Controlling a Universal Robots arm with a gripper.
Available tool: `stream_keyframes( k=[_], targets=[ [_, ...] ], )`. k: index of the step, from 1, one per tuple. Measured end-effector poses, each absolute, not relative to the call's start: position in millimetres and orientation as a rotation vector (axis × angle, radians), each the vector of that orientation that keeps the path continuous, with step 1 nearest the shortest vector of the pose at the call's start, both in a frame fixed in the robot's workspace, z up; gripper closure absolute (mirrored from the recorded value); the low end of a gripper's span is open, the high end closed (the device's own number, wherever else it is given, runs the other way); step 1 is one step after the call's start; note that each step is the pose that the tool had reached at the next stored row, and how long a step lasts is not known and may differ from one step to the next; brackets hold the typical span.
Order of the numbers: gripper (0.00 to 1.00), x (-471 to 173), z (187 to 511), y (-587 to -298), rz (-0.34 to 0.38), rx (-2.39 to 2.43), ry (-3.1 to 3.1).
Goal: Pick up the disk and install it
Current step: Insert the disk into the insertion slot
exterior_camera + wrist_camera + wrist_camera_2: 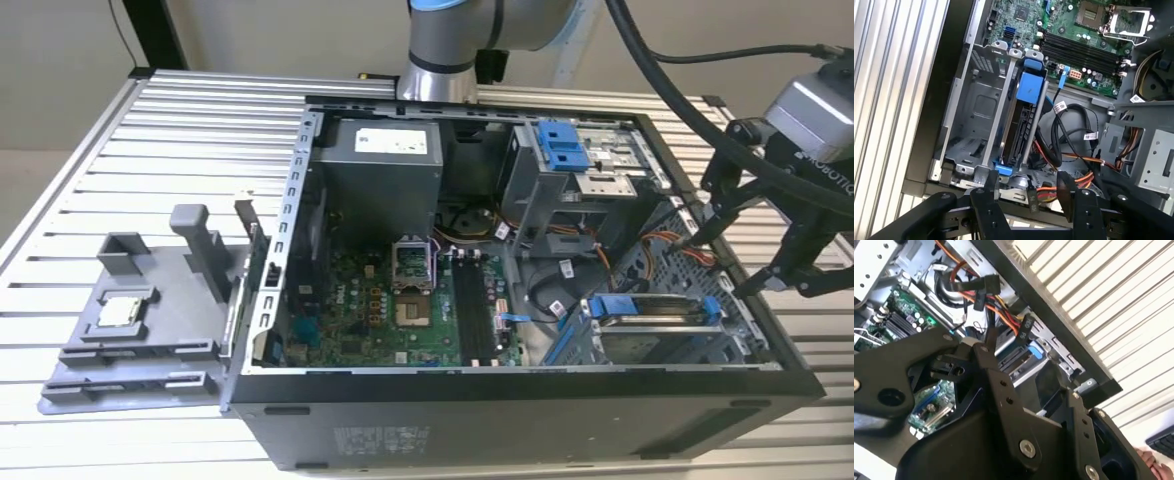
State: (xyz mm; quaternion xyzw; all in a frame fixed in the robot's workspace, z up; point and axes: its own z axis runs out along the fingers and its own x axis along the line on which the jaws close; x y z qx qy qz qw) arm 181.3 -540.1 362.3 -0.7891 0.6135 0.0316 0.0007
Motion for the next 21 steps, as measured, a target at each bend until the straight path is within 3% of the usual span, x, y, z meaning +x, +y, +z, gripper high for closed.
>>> stream_keyframes(
  k=[21],
  targets=[
    [0.0,182.9,356.5,-534.4,0.099,-2.586,1.785]
  ],
)
